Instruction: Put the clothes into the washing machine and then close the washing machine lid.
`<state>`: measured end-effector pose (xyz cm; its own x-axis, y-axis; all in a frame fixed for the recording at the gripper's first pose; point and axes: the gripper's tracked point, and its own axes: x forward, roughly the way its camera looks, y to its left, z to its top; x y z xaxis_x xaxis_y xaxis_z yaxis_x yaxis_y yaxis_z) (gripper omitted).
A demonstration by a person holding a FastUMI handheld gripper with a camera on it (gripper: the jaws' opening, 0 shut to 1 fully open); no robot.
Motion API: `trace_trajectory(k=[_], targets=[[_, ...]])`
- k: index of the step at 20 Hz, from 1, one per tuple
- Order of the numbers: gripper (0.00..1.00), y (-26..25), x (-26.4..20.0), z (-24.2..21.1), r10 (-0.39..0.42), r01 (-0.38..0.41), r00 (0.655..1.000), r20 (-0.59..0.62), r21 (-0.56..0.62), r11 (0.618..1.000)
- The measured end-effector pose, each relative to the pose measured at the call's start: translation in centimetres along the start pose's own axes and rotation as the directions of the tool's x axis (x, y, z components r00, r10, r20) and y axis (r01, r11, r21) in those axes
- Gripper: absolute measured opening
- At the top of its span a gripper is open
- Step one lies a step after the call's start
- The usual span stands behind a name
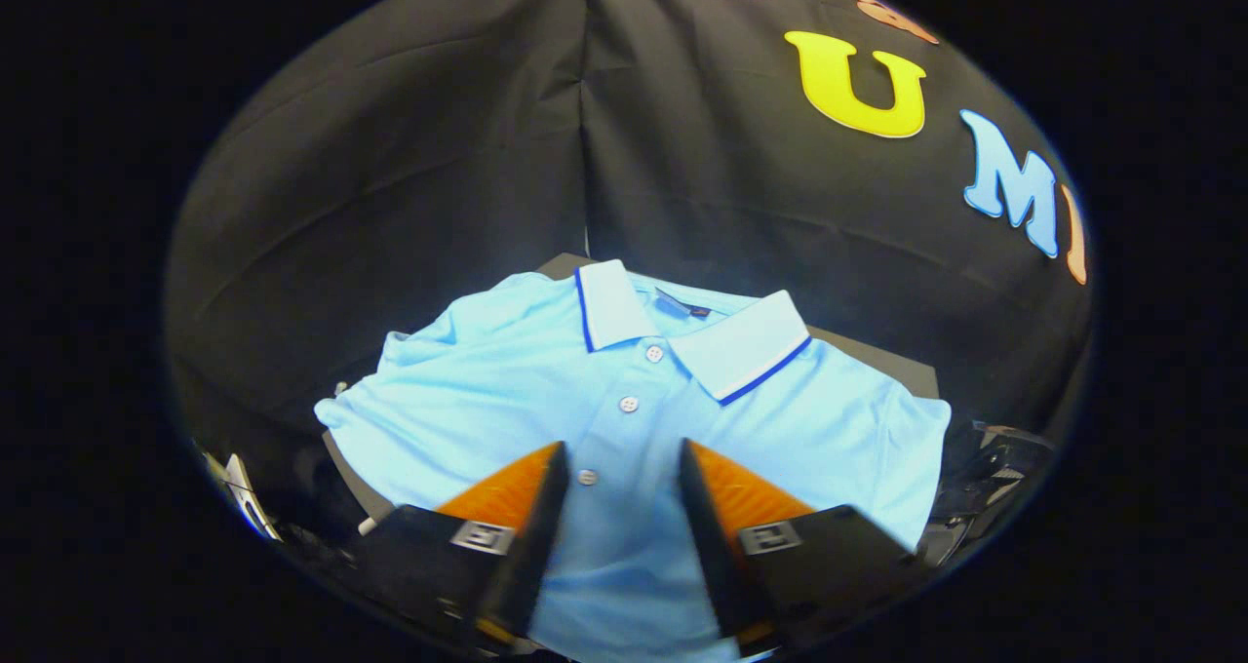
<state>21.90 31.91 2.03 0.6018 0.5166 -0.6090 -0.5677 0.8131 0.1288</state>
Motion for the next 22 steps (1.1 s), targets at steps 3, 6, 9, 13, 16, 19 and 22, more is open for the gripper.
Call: trace_trajectory(k=[3,6,9,13,16,19,22], targets=[[0.37,-0.3,0.3,-0.1,0.016,-0.016,1.0,-0.003,0.021,1.0],[0.14,-0.2,0.6,0.0,0.038,-0.04,0.999,0.03,0.097,0.995],[0.02,0.1,-0.1,0.1,0.067,-0.074,0.996,0.062,0.105,0.992],[0.02,0.5,-2.8,2.3,0.096,-0.114,0.972,0.212,0.071,0.991],[0.02,0.9,-4.6,3.1,0.13,-0.152,0.953,0.274,0.061,0.986],[0.02,0.9,-6.0,3.9,0.135,-0.163,0.936,0.326,0.06,0.985],[0.02,0.3,-7.5,4.7,0.14,-0.177,0.918,0.372,0.067,0.982]])
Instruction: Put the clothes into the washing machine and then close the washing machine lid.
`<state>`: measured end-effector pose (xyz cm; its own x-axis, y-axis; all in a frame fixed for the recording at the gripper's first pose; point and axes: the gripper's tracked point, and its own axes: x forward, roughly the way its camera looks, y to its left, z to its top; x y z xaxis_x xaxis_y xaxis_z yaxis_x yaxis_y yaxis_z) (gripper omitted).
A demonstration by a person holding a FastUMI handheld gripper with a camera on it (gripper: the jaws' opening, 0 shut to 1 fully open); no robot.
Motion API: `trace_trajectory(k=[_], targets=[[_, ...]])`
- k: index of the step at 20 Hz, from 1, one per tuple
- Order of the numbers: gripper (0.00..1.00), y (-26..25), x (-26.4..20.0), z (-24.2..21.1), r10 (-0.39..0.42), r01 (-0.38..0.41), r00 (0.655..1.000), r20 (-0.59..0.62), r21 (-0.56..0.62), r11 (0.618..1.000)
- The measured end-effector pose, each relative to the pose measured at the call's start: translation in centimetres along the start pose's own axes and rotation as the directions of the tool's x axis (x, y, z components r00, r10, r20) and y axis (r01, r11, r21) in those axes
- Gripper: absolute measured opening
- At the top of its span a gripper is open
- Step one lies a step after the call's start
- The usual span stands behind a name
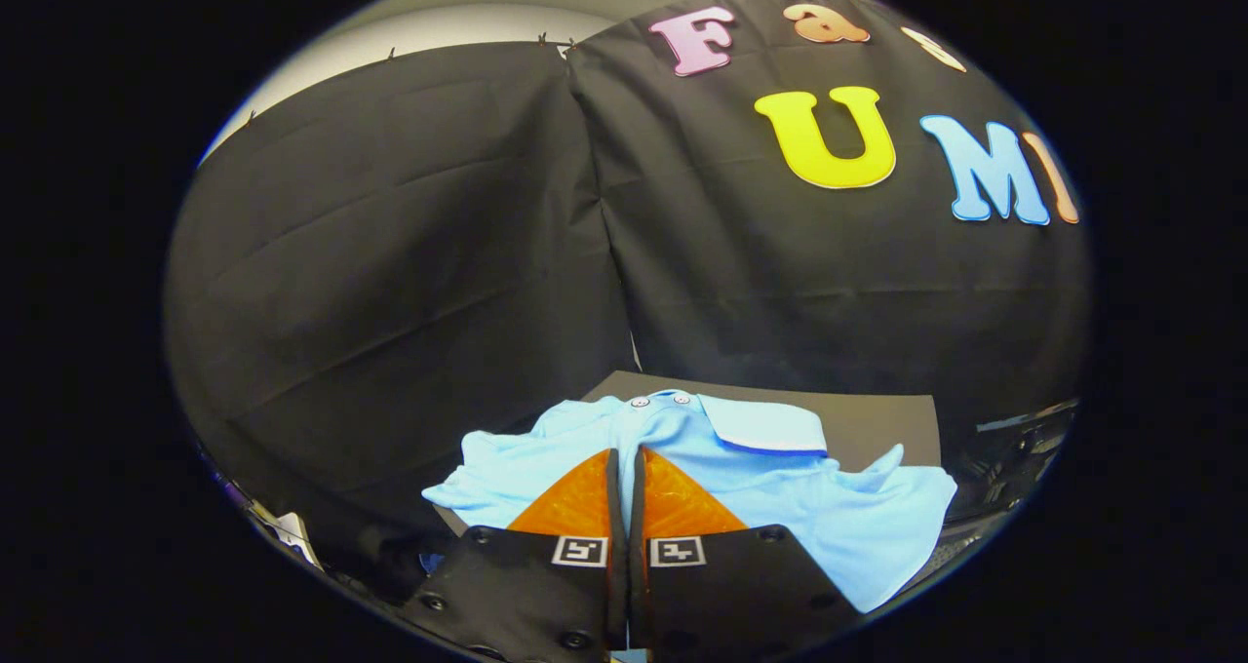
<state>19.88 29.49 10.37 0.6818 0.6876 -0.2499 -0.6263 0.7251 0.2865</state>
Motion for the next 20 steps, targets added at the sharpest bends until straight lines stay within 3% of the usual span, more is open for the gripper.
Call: trace_trajectory(k=[10,20], targets=[[0.02,-5.3,-6.4,4.1,-0.082,0.078,0.99,0.116,0.037,0.996],[0.02,-14.0,-12.7,5.1,-0.237,0.224,0.959,0.155,0.092,0.97]])
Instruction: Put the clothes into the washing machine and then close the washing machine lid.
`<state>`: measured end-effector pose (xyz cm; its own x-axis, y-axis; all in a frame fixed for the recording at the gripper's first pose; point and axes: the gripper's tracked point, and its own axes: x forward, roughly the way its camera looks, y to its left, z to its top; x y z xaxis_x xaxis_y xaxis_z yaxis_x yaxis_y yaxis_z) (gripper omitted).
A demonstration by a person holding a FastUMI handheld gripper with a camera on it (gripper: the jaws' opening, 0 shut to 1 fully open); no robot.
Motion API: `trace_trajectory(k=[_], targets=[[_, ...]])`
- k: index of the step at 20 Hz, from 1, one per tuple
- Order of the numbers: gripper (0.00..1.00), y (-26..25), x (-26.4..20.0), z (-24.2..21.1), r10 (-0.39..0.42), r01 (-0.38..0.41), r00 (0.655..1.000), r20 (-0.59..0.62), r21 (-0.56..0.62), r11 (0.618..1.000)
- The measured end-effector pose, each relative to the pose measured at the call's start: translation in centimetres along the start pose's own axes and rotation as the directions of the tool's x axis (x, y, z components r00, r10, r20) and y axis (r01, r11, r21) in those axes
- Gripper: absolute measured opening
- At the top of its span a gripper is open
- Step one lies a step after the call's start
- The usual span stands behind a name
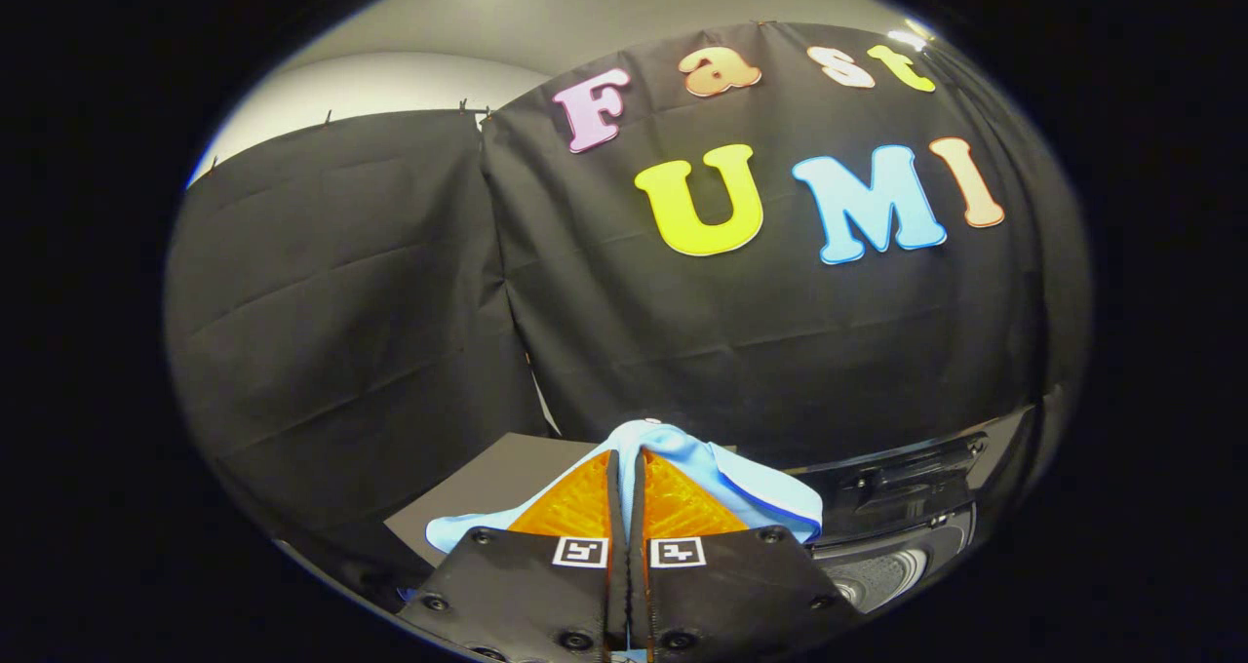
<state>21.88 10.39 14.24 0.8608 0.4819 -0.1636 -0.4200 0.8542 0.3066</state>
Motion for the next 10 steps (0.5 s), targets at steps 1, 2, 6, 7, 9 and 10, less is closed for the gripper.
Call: trace_trajectory(k=[1,2,6,7,9,10], targets=[[0.02,-0.7,-0.3,0.1,-0.012,0.012,1.0,0.002,0.002,1.0],[0.02,-1.5,-0.7,0.2,-0.024,0.024,1.0,0.006,0.002,1.0],[0.02,-4.1,-2.2,0.7,-0.066,0.066,0.998,0.024,-0.005,0.998],[0.02,-4.7,-2.6,0.7,-0.077,0.077,0.997,0.026,-0.009,0.997],[0.02,-6.4,-3.4,0.8,-0.104,0.105,0.994,0.026,-0.012,0.994],[0.02,-7.1,-3.8,0.9,-0.116,0.117,0.993,0.027,-0.008,0.993]])
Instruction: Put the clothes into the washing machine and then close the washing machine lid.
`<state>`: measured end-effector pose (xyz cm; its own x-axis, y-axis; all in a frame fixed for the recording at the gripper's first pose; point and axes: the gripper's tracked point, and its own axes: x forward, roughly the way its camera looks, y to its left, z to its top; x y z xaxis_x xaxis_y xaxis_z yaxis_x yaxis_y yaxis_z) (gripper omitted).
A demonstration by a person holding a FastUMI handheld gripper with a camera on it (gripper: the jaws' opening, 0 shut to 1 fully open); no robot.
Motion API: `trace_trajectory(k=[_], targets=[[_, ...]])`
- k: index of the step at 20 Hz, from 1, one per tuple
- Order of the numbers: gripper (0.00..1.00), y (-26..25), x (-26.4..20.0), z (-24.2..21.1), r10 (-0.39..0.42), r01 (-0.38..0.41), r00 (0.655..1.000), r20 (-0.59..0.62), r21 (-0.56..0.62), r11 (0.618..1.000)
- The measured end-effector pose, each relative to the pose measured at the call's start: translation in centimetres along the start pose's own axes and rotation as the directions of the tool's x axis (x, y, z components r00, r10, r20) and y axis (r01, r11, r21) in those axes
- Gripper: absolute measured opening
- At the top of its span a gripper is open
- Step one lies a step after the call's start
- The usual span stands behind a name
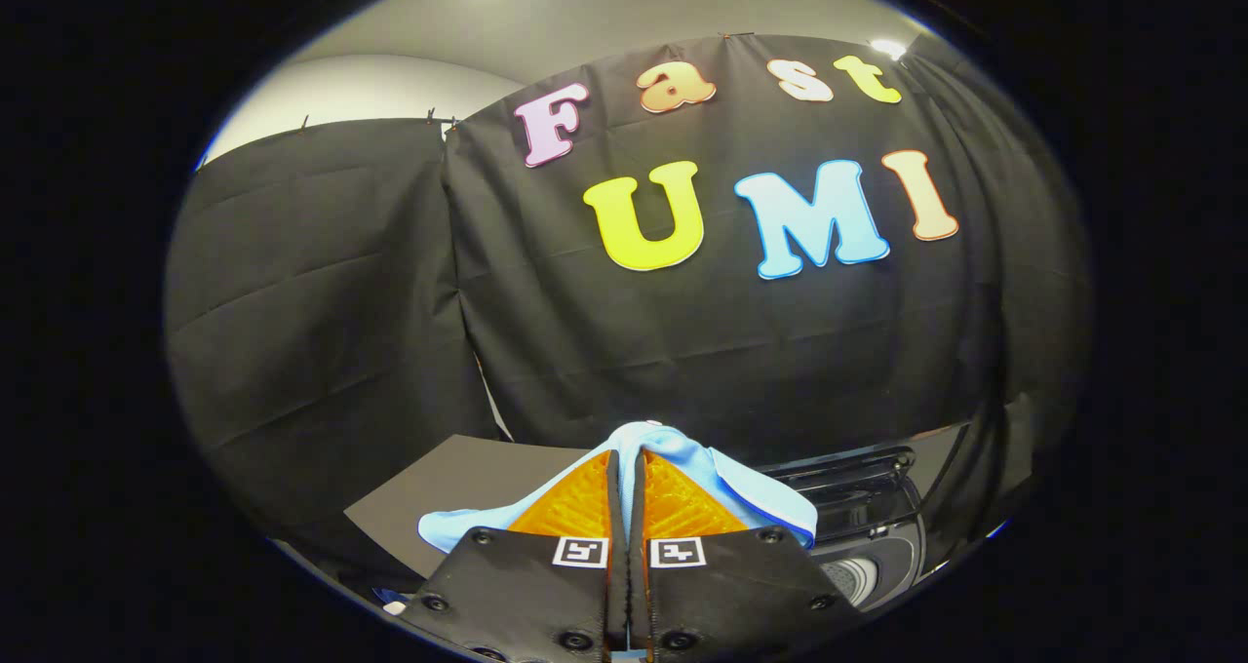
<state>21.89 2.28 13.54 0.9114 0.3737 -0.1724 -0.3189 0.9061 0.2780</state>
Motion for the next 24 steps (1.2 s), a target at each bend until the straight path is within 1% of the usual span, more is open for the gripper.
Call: trace_trajectory(k=[6,12,19,24], targets=[[0.02,-4.9,-1.7,0.7,-0.085,0.085,0.996,0.014,0.012,0.996],[0.02,-8.6,-3.1,0.5,-0.145,0.145,0.989,0.013,0.006,0.989],[0.02,-11.8,-3.7,-1.9,-0.193,0.193,0.981,-0.028,-0.009,0.981],[0.02,-13.4,-2.4,-5.2,-0.215,0.212,0.973,-0.081,-0.036,0.977]])
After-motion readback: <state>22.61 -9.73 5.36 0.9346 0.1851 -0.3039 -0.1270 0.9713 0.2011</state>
